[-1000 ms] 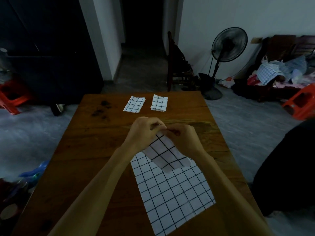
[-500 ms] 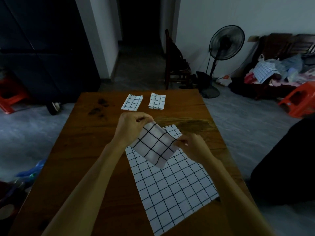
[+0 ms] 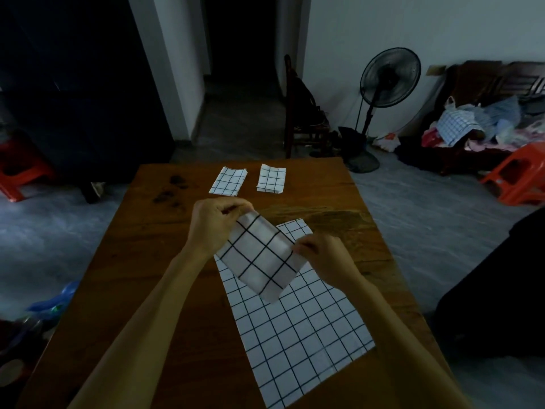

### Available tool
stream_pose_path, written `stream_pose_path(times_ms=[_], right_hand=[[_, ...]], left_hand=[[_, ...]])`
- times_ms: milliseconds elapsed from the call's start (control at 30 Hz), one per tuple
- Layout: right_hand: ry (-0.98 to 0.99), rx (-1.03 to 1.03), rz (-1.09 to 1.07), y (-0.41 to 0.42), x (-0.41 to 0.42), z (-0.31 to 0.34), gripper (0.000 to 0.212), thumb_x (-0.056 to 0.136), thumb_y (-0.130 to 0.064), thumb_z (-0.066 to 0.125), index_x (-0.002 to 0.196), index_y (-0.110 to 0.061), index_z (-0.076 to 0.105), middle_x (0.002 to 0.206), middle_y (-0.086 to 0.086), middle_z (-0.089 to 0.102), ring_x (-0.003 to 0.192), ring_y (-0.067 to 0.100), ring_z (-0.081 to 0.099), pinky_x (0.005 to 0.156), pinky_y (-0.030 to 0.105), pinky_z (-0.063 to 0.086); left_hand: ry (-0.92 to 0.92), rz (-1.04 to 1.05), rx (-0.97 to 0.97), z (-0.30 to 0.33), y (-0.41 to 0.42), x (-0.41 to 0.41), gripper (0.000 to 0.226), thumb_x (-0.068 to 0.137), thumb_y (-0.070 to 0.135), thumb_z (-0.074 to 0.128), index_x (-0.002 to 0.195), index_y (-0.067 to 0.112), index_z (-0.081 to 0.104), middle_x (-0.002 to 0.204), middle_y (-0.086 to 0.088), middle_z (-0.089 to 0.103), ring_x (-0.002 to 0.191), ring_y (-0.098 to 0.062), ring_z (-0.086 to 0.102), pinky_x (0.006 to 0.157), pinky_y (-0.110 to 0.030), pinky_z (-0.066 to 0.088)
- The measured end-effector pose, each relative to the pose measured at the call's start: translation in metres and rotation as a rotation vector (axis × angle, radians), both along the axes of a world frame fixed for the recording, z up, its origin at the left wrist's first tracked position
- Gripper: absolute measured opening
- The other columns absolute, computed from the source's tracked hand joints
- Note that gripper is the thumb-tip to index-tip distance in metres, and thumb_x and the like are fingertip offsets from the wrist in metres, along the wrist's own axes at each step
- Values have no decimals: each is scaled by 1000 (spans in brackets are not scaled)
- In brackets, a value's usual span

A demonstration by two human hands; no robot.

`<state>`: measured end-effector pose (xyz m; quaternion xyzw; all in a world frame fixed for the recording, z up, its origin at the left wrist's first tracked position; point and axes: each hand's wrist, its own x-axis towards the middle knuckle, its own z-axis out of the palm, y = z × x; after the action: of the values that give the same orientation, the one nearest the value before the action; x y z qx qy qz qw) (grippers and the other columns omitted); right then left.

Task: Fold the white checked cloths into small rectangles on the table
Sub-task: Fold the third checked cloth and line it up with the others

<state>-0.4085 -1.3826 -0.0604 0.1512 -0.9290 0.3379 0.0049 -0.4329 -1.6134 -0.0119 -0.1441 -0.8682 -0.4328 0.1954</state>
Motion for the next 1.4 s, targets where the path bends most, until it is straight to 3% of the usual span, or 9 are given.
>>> stream_pose_path(times_ms=[133,300,433,533,700,933,1100,1233,1400], right_hand=[[-34,51,-20,8,1,-13,15,96,-21,55,98,-15,68,69,-21,53,61,-9,54,58,8,41],[21,-57,1,3,-5,-5,36,91,-33,59,122,-15,60,103,-7,70,87,-2,62,77,16,51],[76,-2,46,-24,-12,15,16,94,-29,56,86,-22,68,65,-15,57,56,-1,49,58,23,44],[81,50,37,-17,-11,13,39,96,-25,56,59,-35,47,51,-14,44,45,0,39,50,16,32],[-9,-3,18,-3,-3,0,35,95,-27,58,64,-11,59,51,-5,46,45,6,41,46,18,29],[-47,-386,-205,-11,9,4,28,94,-19,58,68,-27,57,60,-6,54,53,2,47,49,15,36],[-189,-551,-325,-21,27,-6,21,93,-24,59,83,-6,62,74,13,63,64,20,59,56,34,48],[-216,-537,-375,-29,48,-17,37,89,-40,60,80,-4,60,74,24,57,64,24,53,57,37,42],[-177,-448,-516,-35,73,-30,38,96,-25,55,64,-6,51,56,3,43,51,10,38,48,22,30]], left_hand=[[-46,-27,-17,-5,4,0,18,83,9,66,94,23,69,85,20,62,80,9,60,74,-2,45],[-89,-137,-47,-11,16,2,15,83,14,67,94,24,69,87,19,64,82,12,61,75,-5,47],[-113,-226,-38,-13,34,7,15,82,14,68,94,21,70,88,19,64,86,7,63,77,-9,49],[-90,-178,28,-11,23,3,13,81,12,68,94,17,72,89,12,68,87,4,64,75,-9,49],[-92,-137,49,-19,16,3,16,83,18,66,99,18,70,94,9,69,87,3,64,79,-17,53],[-424,-35,432,-54,18,23,82,79,63,49,145,31,14,147,1,28,126,-11,36,88,-29,43],[-574,-246,714,-75,30,43,44,88,32,62,128,24,43,119,4,59,105,-6,61,73,-19,53],[-588,-138,592,-91,30,52,24,97,28,48,120,24,48,108,9,62,96,-1,60,75,-20,51],[-569,-175,563,-110,32,68,11,101,22,35,105,12,40,82,-1,54,55,0,49,52,-22,43]])
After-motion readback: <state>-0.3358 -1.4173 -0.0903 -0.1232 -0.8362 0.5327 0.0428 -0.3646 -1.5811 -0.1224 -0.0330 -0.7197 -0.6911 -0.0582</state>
